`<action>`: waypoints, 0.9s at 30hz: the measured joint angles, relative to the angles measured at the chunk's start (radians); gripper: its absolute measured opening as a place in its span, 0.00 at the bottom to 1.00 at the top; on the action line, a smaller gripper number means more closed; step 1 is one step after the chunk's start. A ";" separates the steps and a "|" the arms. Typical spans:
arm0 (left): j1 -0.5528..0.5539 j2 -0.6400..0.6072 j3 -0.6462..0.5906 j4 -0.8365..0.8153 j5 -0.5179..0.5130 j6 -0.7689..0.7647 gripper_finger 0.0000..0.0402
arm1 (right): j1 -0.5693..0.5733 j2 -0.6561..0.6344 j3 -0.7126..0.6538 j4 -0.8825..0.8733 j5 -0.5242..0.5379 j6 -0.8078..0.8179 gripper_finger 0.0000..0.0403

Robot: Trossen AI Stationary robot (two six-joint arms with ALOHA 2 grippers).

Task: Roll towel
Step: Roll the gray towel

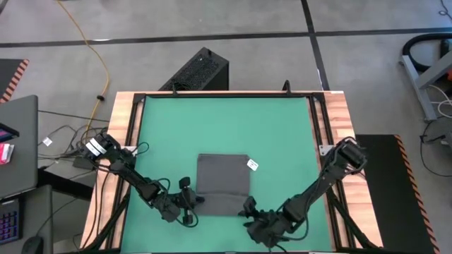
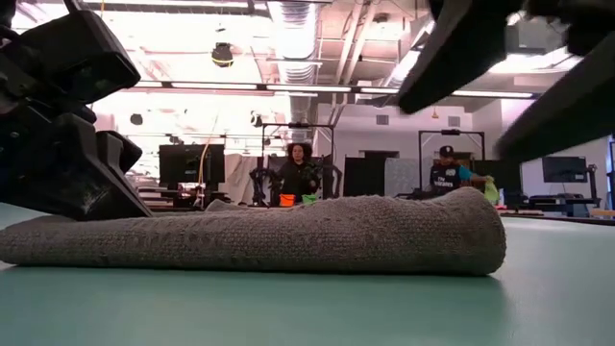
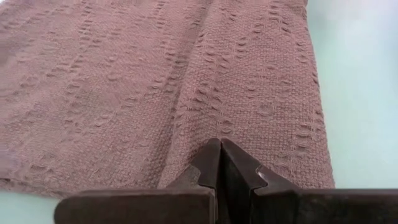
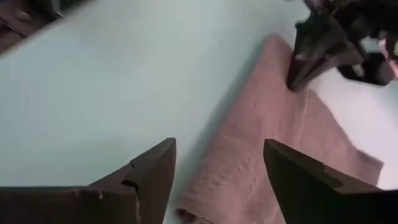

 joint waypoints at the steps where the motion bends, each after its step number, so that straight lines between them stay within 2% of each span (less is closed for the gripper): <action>1: 0.000 0.000 0.000 0.000 0.006 -0.002 0.00 | -0.007 0.003 0.000 -0.003 -0.001 0.006 0.67; 8: 0.000 0.000 0.000 -0.003 0.019 -0.003 0.00 | -0.028 0.075 0.000 0.029 -0.064 0.038 0.67; 16: 0.000 0.000 0.000 -0.006 0.021 -0.003 0.00 | -0.055 0.132 0.005 0.015 -0.021 0.162 0.67; 27: 0.000 0.000 0.000 -0.007 0.022 0.000 0.00 | -0.017 0.079 0.000 -0.005 0.067 0.162 0.67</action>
